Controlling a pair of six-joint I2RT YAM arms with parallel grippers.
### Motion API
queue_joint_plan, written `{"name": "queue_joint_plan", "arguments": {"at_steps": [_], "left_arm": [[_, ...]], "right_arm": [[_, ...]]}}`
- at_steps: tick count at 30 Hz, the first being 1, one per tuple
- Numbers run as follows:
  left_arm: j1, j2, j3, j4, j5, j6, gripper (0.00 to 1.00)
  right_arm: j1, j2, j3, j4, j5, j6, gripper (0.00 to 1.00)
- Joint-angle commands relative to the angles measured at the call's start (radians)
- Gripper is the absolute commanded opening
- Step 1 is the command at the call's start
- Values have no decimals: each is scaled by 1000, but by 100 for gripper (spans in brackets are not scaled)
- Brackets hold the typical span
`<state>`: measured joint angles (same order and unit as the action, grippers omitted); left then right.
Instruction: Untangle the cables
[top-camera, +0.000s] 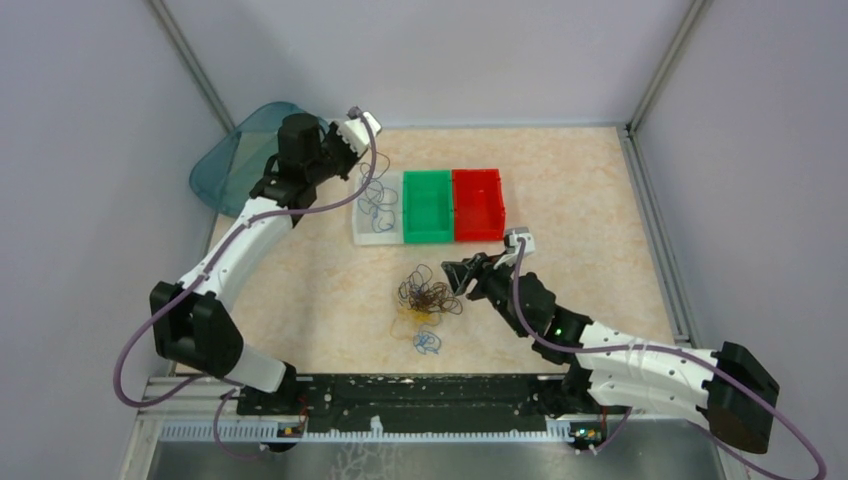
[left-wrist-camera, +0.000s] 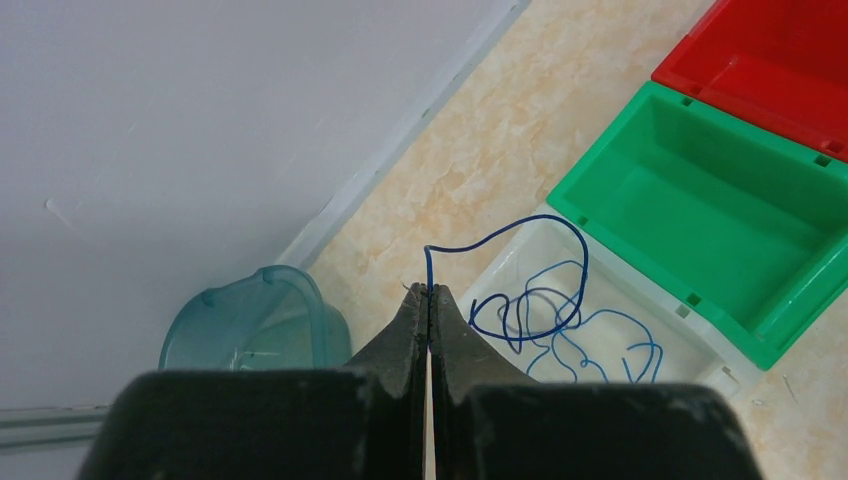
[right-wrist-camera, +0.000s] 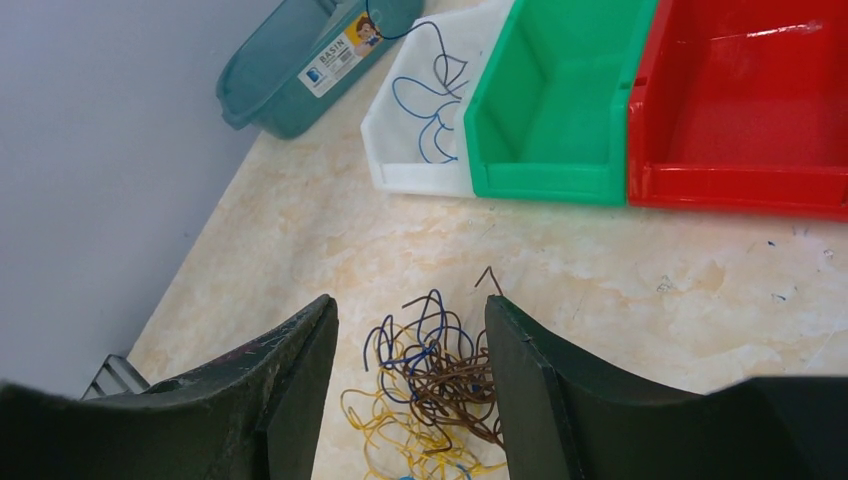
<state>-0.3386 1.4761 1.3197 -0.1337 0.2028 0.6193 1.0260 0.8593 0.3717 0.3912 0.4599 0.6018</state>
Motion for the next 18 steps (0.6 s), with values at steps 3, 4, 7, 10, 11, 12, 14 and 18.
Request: {"name": "queue_joint_plan", "arguments": {"at_steps": [3, 4, 7, 10, 11, 12, 14, 18], "left_arm": [[5, 46, -50, 95, 36, -8, 0], [4, 55, -57, 97, 37, -10, 0], [3, 87, -83, 102, 32, -16, 0], [3, 125, -91, 104, 26, -28, 0], [4, 136, -93, 108, 26, -30, 0], [3, 147, -97, 111, 27, -30, 0], [3, 170, -105, 125, 20, -25, 0], [2, 223, -116, 155, -4, -6, 0]], "right_arm": [[8, -28, -4, 5, 29, -23, 57], [8, -28, -2, 2, 29, -23, 57], [8, -27, 0, -1, 31, -25, 57], [7, -24, 3, -4, 35, -25, 57], [8, -23, 4, -8, 36, -24, 58], [8, -22, 8, -11, 36, -25, 57], [8, -22, 12, -18, 41, -27, 58], [7, -22, 20, -28, 44, -33, 58]]}}
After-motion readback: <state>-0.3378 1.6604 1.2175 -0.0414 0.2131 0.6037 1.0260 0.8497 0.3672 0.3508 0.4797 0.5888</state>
